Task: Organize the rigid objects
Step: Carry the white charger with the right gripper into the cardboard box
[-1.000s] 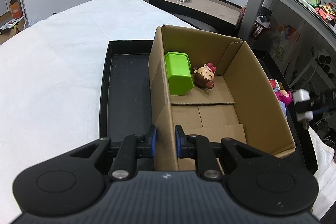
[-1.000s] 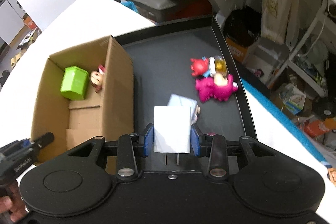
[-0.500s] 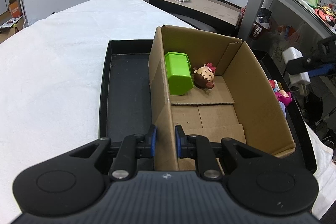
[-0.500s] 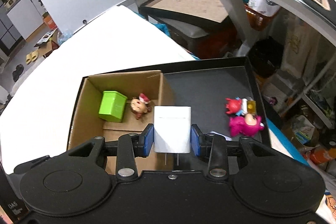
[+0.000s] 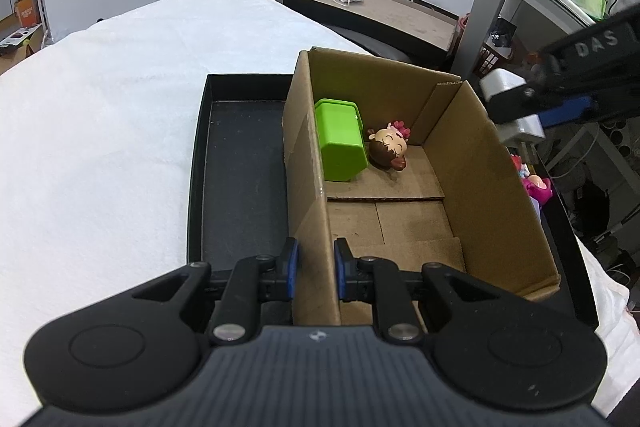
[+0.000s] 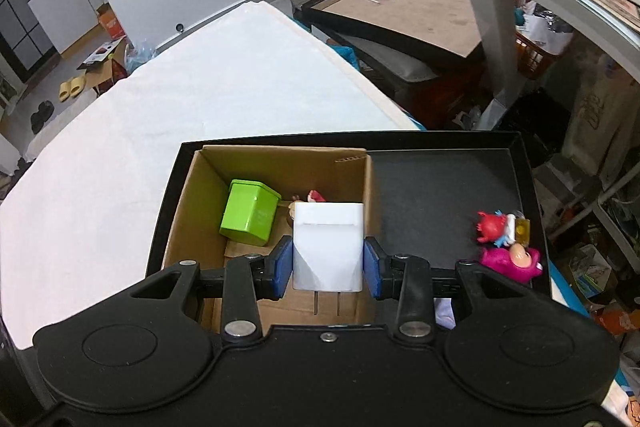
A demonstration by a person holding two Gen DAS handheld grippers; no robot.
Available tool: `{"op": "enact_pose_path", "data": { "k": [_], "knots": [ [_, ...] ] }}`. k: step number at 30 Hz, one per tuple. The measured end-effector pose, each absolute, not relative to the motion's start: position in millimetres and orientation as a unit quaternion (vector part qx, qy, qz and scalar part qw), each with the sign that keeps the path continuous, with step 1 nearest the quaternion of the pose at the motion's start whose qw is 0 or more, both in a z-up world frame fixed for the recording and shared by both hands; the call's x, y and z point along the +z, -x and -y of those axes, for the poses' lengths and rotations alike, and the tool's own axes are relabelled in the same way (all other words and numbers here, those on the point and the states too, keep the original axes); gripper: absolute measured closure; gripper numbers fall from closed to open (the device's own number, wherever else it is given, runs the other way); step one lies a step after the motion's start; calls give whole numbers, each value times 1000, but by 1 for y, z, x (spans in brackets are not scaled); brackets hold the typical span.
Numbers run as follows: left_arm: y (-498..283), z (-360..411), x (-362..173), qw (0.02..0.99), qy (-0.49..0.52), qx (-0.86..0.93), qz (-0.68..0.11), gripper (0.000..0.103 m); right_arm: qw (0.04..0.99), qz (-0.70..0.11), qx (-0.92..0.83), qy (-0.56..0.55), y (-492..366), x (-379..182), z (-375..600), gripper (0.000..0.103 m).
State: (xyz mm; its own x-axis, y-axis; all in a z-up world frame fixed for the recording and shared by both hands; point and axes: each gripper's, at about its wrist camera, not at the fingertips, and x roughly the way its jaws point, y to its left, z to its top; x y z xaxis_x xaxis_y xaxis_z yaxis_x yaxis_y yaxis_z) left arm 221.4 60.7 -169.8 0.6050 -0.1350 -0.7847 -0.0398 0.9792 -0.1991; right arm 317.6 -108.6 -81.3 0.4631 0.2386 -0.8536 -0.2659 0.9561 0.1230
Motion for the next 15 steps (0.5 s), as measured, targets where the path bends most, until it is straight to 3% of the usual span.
{"op": "enact_pose_path", "data": {
  "k": [15],
  "knots": [
    [-222,-60,-170,891,98,-29,-443,85,870,-473,136,40,-325,-77,94,63]
  ]
}}
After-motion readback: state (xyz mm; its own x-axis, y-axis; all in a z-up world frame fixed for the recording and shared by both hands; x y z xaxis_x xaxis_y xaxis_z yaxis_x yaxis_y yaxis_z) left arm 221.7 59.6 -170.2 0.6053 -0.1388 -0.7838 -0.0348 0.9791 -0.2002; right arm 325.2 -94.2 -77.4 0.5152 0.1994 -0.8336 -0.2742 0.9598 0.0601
